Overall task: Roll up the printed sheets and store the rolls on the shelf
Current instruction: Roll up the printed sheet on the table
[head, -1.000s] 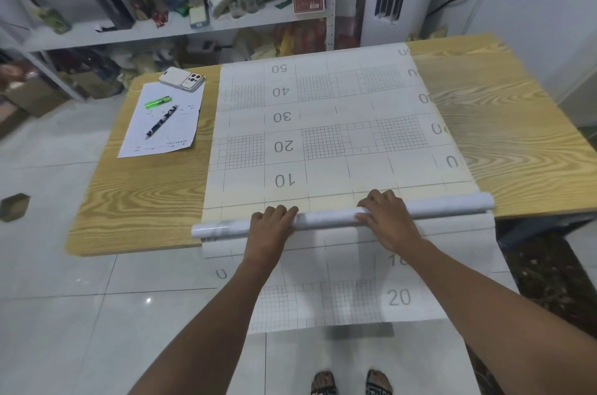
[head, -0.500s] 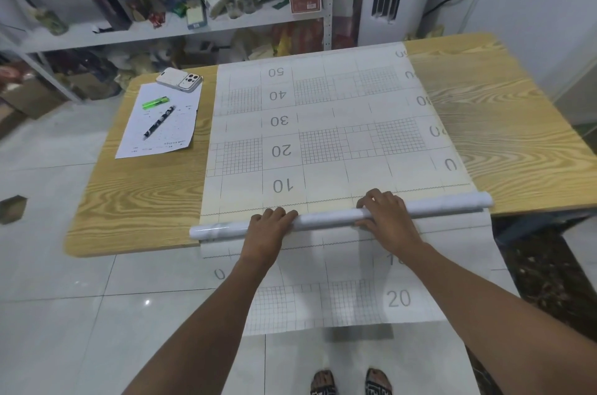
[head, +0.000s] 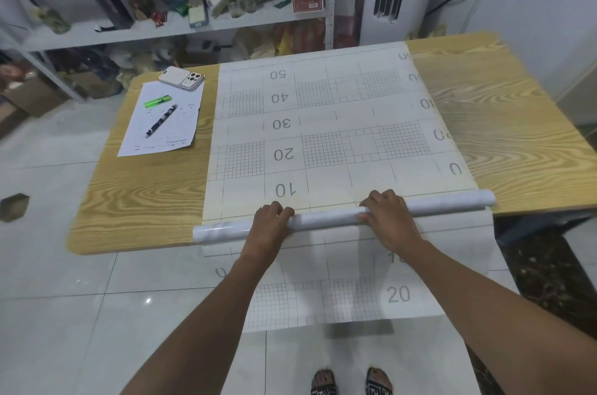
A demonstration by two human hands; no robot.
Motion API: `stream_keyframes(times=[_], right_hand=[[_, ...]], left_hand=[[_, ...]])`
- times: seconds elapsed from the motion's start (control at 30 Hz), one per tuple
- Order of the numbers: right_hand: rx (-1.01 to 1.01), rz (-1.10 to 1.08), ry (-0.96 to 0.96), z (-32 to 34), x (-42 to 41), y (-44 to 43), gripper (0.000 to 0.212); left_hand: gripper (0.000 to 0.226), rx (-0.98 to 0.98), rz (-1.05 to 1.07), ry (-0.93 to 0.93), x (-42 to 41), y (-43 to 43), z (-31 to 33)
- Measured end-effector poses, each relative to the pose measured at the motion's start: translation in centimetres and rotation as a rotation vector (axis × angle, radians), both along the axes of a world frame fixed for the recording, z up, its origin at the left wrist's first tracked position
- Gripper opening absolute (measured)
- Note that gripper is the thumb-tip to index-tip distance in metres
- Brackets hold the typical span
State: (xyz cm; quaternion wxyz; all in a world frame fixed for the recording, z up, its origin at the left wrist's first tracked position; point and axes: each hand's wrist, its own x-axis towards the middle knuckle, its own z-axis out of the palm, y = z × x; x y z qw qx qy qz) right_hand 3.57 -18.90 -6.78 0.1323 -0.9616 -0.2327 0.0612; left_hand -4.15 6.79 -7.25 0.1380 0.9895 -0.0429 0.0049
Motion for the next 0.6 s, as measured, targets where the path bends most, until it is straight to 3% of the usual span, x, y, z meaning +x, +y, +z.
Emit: stream_keyframes(times=[0.17, 0.37, 0.6], right_hand=[[0.016, 0.004, 0.049, -0.02, -0.05, 0.23, 0.029], [0.103, -0.016, 0.050, 0.25, -0.68, 0.04, 0.048], [0.050, -0.041, -0.020, -0.13, -0.50, 0.37, 0.037]], left_hand=[[0.041, 0.139, 0.036, -0.063, -0.46, 0.01, 0.14], [0.055, 0.255, 0.043, -0.086, -0.41, 0.11, -0.06], [0.066, 0.245, 0.078, -0.022, -0.18, 0.04, -0.16]])
